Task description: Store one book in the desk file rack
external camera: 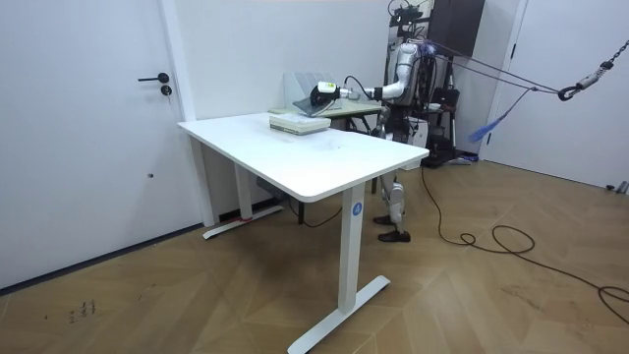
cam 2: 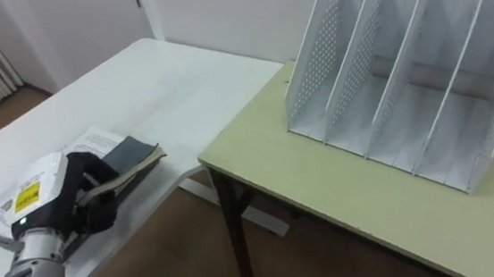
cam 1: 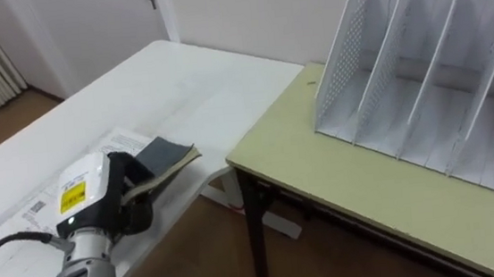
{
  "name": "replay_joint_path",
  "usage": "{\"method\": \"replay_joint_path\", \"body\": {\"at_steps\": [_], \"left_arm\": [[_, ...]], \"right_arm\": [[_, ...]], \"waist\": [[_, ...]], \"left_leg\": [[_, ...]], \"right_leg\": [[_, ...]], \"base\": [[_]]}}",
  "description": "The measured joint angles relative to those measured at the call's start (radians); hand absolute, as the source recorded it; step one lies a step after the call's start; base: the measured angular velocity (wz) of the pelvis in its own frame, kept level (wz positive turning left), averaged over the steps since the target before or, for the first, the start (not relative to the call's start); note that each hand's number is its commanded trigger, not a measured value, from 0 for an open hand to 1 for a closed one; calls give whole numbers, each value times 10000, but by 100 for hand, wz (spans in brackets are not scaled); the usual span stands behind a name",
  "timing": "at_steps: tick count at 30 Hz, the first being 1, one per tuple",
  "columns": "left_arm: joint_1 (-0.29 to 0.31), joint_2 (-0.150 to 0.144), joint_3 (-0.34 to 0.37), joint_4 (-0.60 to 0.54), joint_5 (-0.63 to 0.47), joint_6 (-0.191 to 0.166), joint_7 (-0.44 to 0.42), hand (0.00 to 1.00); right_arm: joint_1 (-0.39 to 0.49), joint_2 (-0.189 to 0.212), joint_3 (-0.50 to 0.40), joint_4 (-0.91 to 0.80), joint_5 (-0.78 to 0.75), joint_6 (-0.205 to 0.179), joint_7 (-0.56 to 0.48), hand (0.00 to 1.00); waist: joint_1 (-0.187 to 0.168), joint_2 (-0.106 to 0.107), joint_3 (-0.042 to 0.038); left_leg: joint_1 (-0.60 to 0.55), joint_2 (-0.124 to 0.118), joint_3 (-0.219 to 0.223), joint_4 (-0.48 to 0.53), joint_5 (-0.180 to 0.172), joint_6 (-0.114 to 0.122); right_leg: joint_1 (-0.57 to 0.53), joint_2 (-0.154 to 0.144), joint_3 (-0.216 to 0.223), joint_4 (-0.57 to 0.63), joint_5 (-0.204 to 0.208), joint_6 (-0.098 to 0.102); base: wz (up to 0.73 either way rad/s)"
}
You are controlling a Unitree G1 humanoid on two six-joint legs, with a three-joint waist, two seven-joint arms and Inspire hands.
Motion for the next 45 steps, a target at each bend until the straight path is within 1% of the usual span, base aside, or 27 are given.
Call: {"method": "replay_joint_path", "body": {"at_steps": [1,3,5,6,8,9,10,12,14,17,18,19,21,23,25,28,29,30,32,34,36,38,39,41,42,43,45], "left_arm": [[1,-5,-9,-255,-332,-155,0,100],[0,-6,-25,-785,-899,-324,4,100],[-9,-48,-63,-1443,-1508,-596,22,100],[-7,-62,-101,-1569,-1684,-680,20,100],[118,-108,-113,-2079,-2782,-1034,-61,100],[143,-107,-113,-2223,-3014,-1055,-70,100],[170,-106,-113,-2399,-3397,-1157,-71,100],[203,-106,-113,-2514,-4000,-1358,-75,100],[270,-104,-113,-2513,-4728,-1534,-84,100],[343,-112,-101,-2510,-5584,-1640,-296,100],[402,-110,-100,-2513,-5699,-1672,-354,100],[530,-107,-99,-2515,-6082,-1700,-556,100],[730,-104,-100,-2516,-6824,-1703,-849,100],[909,-82,-102,-2515,-7781,-1703,-1221,100],[913,-66,-92,-2515,-8397,-1710,-1568,100],[960,0,-53,-2516,-9703,-1711,-2269,100],[1059,-2,-21,-2515,-10253,-1708,-2523,100],[1139,-3,4,-2515,-10515,-1708,-2638,100],[1498,0,191,-2516,-11479,-1659,-3262,100],[1647,8,347,-2515,-12114,-1593,-3731,100],[1647,41,483,-2515,-12537,-1571,-4120,100],[1650,147,640,-2488,-13354,-1568,-4659,100],[1650,178,659,-2486,-13564,-1560,-4800,100],[1650,421,663,-2486,-14286,-1462,-5509,100],[1650,457,669,-2486,-14418,-1401,-5706,100],[1650,498,683,-2487,-14647,-1239,-6089,100],[1656,539,685,-2484,-14934,-970,-6571,100]], "right_arm": [[-3,-14,167,-307,8,-163,4,0],[30,-25,322,-730,140,-301,115,0],[24,120,406,-1613,451,-478,334,0],[20,143,514,-1851,534,-560,355,0],[155,283,615,-3181,735,-726,636,0],[197,296,620,-3610,743,-772,715,0],[205,294,690,-4228,786,-913,841,0],[230,291,825,-5024,925,-1018,1059,0],[245,287,1067,-5767,1365,-1132,1411,0],[347,301,1091,-6733,1940,-1142,1824,0],[396,297,1091,-6947,1994,-1144,1885,0],[450,289,1087,-7256,2319,-1151,2013,0],[449,250,1085,-7532,2827,-1155,2214,0],[448,124,1086,-7728,3582,-1250,2413,0],[445,-8,1069,-7936,3965,-1253,2650,0],[410,-11,863,-8214,4772,-1250,3053,0],[409,3,776,-8402,5062,-1249,3167,0],[409,12,719,-8509,5181,-1248,3239,0],[414,15,389,-8860,6195,-1238,3606,0],[411,11,161,-9100,6952,-1232,3835,0],[388,8,19,-9205,7584,-1233,4082,0],[391,-27,-1,-9267,8447,-1175,4427,0],[394,-38,-7,-9301,8751,-1129,4505,0],[405,-180,11,-9493,9940,-1062,4924,0],[404,-235,9,-9528,10210,-1045,5046,0],[404,-336,-4,-9563,10577,-973,5275,0],[404,-431,-19,-9560,11024,-702,5571,0]], "waist": [[8,-6,-2],[43,-30,-8],[264,-31,-11],[301,-37,-8],[425,-60,-11],[461,-60,-11],[502,-64,-11],[511,-93,-22],[557,-142,-10],[646,-169,8],[694,-167,5],[737,-177,-1],[748,-212,-15],[754,-227,-24],[809,-226,-24],[964,-233,-22],[957,-233,-21],[930,-233,-22],[839,-230,-20],[812,-231,-19],[796,-229,-17],[757,-220,-6],[736,-220,-5],[759,-199,12],[770,-189,17],[786,-168,17],[791,-157,11]], "left_leg": [[5,0,-6,-2,0,0],[36,8,-7,-30,0,-1],[109,17,18,-45,1,-3],[135,19,18,-50,1,-3],[217,24,21,-52,1,-3],[217,24,20,-50,1,-3],[222,20,1,-43,1,-4],[278,13,-63,-35,2,-5],[407,2,-100,-27,2,-5],[379,-22,-56,14,10,3],[379,-28,-54,27,10,4],[382,-36,-51,52,10,5],[382,-42,-55,81,10,6],[377,-59,-82,126,10,6],[385,-63,-64,124,10,6],[391,-56,-57,119,11,7],[388,-54,-73,120,11,7],[389,-54,-80,126,10,7],[382,-50,-41,130,9,6],[377,-45,-40,130,9,6],[377,-44,-68,130,8,6],[381,-44,-83,130,8,7],[376,-44,-83,135,8,7],[340,-42,-82,156,6,8],[331,-42,-78,156,5,8],[305,-42,-62,155,5,9],[227,-35,-30,171,5,9]], "right_leg": [[8,-4,-47,-3,1,0],[30,-1,-42,-5,1,0],[49,17,43,-1,1,0],[77,16,30,1,1,0],[161,18,-22,0,1,0],[163,17,-36,-2,1,0],[184,7,-75,-1,1,0],[281,-6,-147,-10,1,0],[454,-20,-206,-23,0,2],[442,-57,-199,-16,-2,6],[447,-62,-195,-20,-4,8],[466,-70,-183,-26,-9,17],[497,-75,-184,-50,-6,24],[556,-82,-189,-112,20,53],[555,-89,-172,-111,25,60],[535,-89,-145,-93,24,60],[536,-91,-176,-99,25,59],[545,-91,-178,-103,26,58],[557,-94,-197,-110,27,57],[557,-92,-202,-112,29,54],[554,-93,-209,-112,31,54],[547,-95,-198,-106,32,53],[543,-96,-201,-103,32,53],[513,-96,-196,-85,33,53],[498,-97,-187,-75,32,53],[423,-100,-171,4,28,54],[323,-97,-150,45,26,53]], "base": [[0],[0],[-12],[-5],[5],[5],[9],[12],[9],[1],[0],[0],[2],[5],[-2],[-3],[0],[0],[2],[0],[0],[0],[0],[0],[-4],[-3],[-4]]}}
